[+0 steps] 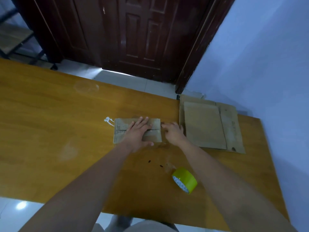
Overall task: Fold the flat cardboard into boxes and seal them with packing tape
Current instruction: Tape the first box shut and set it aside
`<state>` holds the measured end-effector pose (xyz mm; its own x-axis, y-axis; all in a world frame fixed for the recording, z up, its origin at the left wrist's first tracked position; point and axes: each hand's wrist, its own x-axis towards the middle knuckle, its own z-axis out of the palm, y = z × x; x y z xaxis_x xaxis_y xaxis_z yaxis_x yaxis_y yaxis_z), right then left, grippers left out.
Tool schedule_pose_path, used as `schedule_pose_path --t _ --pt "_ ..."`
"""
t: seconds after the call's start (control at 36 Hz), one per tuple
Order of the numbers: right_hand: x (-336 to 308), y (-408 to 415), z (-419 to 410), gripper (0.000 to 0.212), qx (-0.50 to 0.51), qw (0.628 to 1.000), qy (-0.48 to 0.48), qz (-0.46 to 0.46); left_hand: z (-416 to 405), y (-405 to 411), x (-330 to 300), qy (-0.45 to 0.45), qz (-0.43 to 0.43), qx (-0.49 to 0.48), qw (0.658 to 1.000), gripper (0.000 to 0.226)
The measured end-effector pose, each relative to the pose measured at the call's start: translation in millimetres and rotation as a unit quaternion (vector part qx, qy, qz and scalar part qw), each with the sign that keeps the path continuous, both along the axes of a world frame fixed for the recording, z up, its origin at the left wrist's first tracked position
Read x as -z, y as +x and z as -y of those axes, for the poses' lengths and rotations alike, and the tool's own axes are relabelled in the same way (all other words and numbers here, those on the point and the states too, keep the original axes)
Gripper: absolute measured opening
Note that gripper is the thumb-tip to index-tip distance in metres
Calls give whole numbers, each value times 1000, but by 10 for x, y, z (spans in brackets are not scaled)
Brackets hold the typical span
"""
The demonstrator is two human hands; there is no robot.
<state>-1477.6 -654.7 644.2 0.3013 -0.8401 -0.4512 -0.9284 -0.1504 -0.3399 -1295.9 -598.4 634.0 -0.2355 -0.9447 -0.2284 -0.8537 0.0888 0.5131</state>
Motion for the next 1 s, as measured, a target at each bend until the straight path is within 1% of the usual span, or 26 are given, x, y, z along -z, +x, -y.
schedule_pose_path --t 0.08,0.14,0.22,0.25,0.31,0.42,0.56,0.67,0.78,0.86,1.0 --pt "-190 -56 15 57 -52 997 18 -49 0 7 -4 -3 1 1 1000 75" --pt "-281 -115 -7 58 -43 997 7 -57 8 8 -14 -3 3 3 1000 75" --pt "-349 -202 -139 53 35 999 -34 -7 9 9 -26 -1 3 7 1000 73" --pt "-351 -212 -203 49 46 998 -37 15 5 10 -31 -1 4 8 1000 73" --pt "-338 -201 -349 43 29 998 -36 30 2 8 -42 0 4 8 1000 74" --pt "-265 -102 -587 43 -15 997 -73 -1 4 4 -53 1 5 4 1000 75" --pt "-236 36 -649 35 36 995 -97 -7 -4 1 -60 2 8 5 1000 75" --pt "-180 108 -679 23 31 994 -88 -59 -11 15 -60 1 4 11 1000 74" --pt "-131 137 -669 24 31 992 -82 -86 -10 19 -47 -5 6 11 1000 75" --pt "-122 184 -659 24 47 990 -98 -91 -11 22 -32 -10 5 11 1000 75" --pt "-102 273 -647 16 84 985 -113 -98 -19 18 -12 -20 6 10 1000 74"
